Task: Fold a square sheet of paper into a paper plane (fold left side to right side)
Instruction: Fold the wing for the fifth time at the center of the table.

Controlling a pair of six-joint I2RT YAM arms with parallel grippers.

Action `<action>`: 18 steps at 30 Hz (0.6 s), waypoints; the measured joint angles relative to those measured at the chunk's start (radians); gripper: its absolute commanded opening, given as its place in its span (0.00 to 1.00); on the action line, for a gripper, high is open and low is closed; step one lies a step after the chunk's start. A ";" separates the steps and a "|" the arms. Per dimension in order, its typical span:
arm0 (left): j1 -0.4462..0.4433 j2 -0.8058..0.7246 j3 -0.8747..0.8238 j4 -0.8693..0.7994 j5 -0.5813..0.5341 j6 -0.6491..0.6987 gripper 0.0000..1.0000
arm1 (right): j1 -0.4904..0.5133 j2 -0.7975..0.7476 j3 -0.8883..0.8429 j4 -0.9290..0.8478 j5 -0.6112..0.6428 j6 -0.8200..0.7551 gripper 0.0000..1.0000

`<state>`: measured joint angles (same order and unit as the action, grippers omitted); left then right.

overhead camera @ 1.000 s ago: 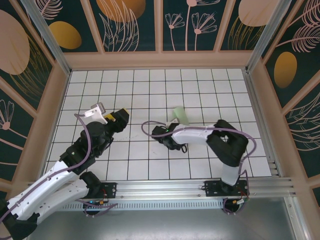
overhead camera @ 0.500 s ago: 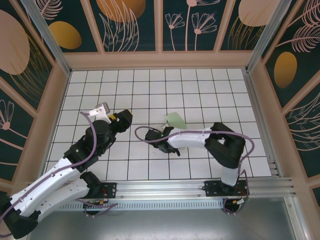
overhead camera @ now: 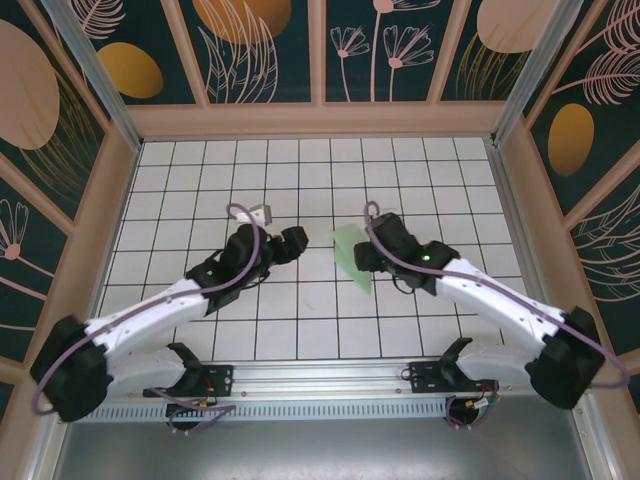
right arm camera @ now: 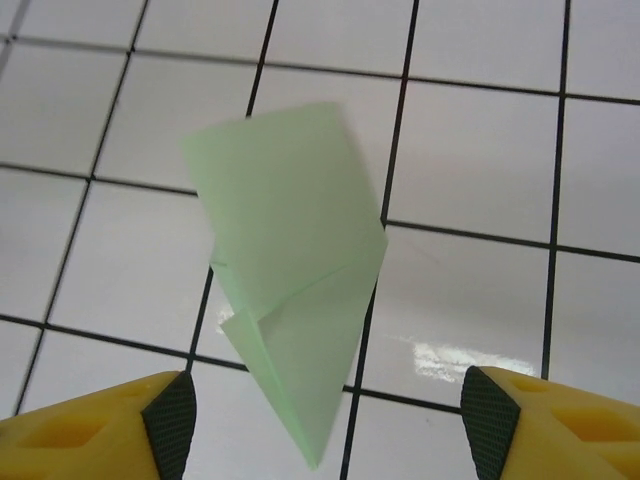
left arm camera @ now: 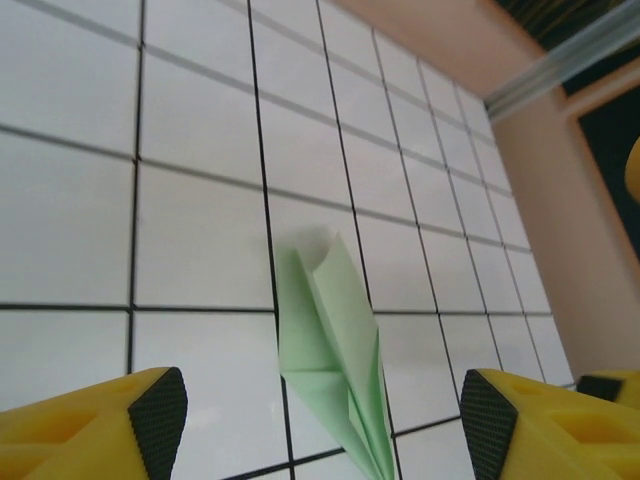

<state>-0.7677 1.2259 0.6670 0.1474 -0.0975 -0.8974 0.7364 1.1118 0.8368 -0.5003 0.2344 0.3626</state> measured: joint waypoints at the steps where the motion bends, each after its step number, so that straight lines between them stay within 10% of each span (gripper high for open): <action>1: -0.002 0.058 0.013 0.026 0.030 -0.011 0.75 | -0.039 -0.040 -0.023 0.024 -0.038 -0.010 0.79; 18: -0.014 0.587 0.258 0.249 0.248 -0.119 0.67 | -0.414 -0.236 -0.230 0.230 -0.536 -0.040 0.99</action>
<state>-0.7822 1.8133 0.9253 0.3962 0.1501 -1.0168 0.3222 0.8761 0.6064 -0.2707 -0.3019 0.3229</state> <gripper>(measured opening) 0.681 0.987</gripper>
